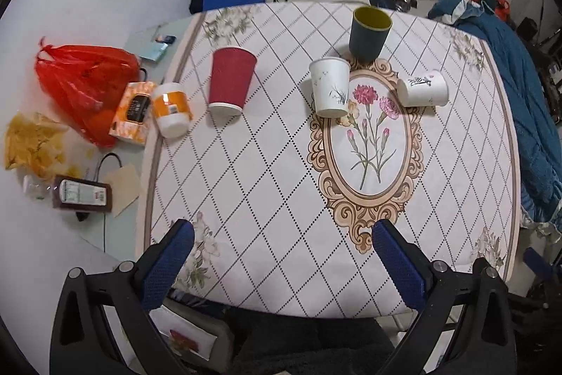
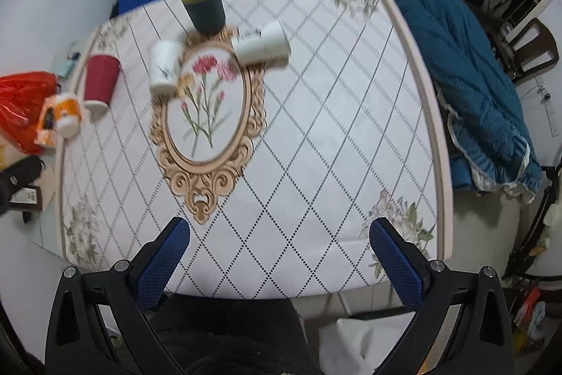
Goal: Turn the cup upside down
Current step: 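Move the left tool toward the upright white printed paper cup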
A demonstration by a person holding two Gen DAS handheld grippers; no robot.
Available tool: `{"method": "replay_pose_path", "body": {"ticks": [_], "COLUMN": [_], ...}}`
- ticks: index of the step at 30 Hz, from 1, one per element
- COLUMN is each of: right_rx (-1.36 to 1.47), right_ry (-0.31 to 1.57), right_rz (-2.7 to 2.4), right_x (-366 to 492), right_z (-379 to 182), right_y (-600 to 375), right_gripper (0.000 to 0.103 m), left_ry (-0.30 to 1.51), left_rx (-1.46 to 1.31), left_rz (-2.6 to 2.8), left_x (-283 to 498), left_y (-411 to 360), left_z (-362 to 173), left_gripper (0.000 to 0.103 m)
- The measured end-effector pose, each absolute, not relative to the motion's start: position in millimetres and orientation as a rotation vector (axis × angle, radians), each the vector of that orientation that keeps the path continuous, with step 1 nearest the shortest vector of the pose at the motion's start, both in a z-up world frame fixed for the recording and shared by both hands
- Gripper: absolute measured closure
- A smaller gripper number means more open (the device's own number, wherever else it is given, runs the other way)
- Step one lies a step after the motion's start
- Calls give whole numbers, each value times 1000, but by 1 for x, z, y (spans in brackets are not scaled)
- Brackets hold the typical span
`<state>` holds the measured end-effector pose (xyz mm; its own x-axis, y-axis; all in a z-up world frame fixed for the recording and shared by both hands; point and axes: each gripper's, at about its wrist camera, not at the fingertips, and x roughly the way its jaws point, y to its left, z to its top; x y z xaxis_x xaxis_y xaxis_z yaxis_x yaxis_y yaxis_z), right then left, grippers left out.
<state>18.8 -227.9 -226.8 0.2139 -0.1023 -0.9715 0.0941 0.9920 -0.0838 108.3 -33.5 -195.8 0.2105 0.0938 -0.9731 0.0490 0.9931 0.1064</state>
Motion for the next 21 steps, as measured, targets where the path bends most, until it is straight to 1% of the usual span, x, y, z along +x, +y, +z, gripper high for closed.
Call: {"method": "replay_pose_path", "body": {"ticks": [7, 21], "right_rx": [4, 18], "right_ry": [1441, 1549], "right_rz": [-199, -258], "right_x": [47, 126], "right_z": [-276, -339], "right_y": [-226, -220], "right_gripper": [0, 0], "left_ry": [1418, 1490], "left_rx": [155, 181], "left_rz": [6, -25], "left_x": [155, 261], "left_y": [-34, -41], "left_z": [-233, -291], "left_gripper": [0, 0]}}
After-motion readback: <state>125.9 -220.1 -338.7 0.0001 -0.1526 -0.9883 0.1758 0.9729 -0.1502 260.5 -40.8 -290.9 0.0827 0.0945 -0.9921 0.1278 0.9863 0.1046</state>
